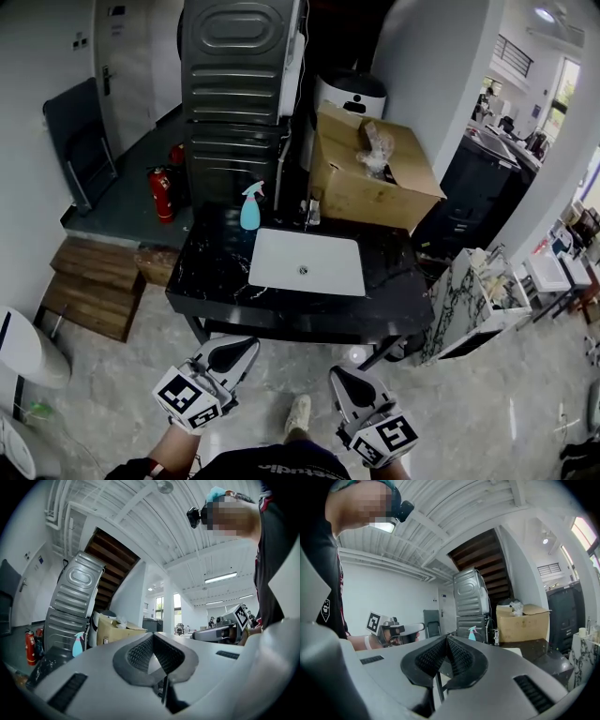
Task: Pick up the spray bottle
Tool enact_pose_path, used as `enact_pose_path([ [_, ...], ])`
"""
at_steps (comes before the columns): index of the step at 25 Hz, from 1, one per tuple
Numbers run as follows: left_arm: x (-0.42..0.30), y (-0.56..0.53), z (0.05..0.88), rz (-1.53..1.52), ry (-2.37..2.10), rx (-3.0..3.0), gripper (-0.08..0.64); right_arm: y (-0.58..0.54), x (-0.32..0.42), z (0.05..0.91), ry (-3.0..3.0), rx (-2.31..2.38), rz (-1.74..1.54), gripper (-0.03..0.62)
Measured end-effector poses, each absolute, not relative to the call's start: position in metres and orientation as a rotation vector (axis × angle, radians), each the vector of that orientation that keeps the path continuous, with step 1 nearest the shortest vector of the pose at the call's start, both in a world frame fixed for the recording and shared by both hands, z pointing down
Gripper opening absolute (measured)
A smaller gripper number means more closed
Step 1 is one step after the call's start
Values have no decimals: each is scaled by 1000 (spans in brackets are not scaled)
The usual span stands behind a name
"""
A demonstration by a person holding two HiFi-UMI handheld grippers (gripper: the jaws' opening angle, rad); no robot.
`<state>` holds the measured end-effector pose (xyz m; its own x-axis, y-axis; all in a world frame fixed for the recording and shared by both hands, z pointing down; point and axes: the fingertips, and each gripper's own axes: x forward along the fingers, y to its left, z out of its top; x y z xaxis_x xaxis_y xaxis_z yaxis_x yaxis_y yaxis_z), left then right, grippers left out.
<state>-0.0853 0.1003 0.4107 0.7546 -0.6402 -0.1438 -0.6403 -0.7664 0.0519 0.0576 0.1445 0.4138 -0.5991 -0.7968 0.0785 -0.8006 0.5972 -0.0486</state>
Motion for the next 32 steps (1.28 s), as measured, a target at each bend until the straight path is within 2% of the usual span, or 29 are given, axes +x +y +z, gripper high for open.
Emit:
enact_pose_path([
  [8,-68,24,409,229,1111,-2922,15,53,75,414,-2825,1315,111,37],
  [18,-5,-99,384,210,1166,-2858,14,-76,133,394,-2899,1229,94,37],
  [24,28,-136,383,169,1204,-2846,14,-124,162,395,-2921,1182,116,37],
  [32,36,-168,382,121,1234,-2843,14,-155,175,397,-2935,1198,164,37],
])
